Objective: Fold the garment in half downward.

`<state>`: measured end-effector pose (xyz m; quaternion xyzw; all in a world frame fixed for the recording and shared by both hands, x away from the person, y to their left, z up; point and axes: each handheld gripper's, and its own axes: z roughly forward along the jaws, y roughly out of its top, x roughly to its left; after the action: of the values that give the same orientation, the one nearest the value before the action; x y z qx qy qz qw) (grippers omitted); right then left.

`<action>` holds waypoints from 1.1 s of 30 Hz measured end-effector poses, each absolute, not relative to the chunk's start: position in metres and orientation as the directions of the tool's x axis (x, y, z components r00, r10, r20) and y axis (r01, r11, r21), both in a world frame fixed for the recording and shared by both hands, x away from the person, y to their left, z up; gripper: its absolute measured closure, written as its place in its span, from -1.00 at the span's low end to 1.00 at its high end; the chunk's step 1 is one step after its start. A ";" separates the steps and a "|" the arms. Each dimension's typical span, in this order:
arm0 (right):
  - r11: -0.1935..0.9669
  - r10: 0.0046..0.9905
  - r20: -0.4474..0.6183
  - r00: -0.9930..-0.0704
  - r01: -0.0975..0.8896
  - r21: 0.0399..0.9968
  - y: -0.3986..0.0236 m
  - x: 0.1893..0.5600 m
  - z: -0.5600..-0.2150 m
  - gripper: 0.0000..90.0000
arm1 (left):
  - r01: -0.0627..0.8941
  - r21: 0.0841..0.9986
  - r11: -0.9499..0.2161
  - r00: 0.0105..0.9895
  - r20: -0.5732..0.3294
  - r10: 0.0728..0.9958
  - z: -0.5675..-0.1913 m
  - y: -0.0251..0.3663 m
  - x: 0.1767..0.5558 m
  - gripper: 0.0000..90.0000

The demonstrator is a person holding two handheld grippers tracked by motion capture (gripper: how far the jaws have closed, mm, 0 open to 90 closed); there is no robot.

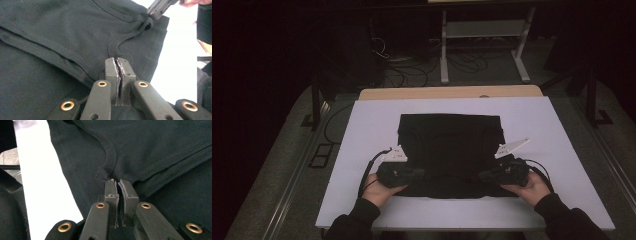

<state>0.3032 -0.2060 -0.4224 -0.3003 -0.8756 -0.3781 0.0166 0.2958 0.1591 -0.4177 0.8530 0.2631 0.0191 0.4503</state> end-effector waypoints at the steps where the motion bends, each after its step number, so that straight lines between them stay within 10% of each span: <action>1: 0.534 0.512 0.256 -0.820 0.538 0.652 -0.206 0.302 -0.422 0.87 | 0.430 0.776 -0.461 0.863 -0.203 0.462 -0.418 0.159 0.294 0.92; 33: 0.589 0.480 0.276 -0.833 0.539 0.602 -0.206 0.280 -0.428 0.87 | 0.412 0.721 -0.557 0.892 -0.193 0.409 -0.424 0.159 0.269 0.93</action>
<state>0.2795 -0.2064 -0.4276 -0.2860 -0.8904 -0.3515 0.0420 0.2695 0.1592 -0.4244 0.8823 0.2328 -0.0016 0.4092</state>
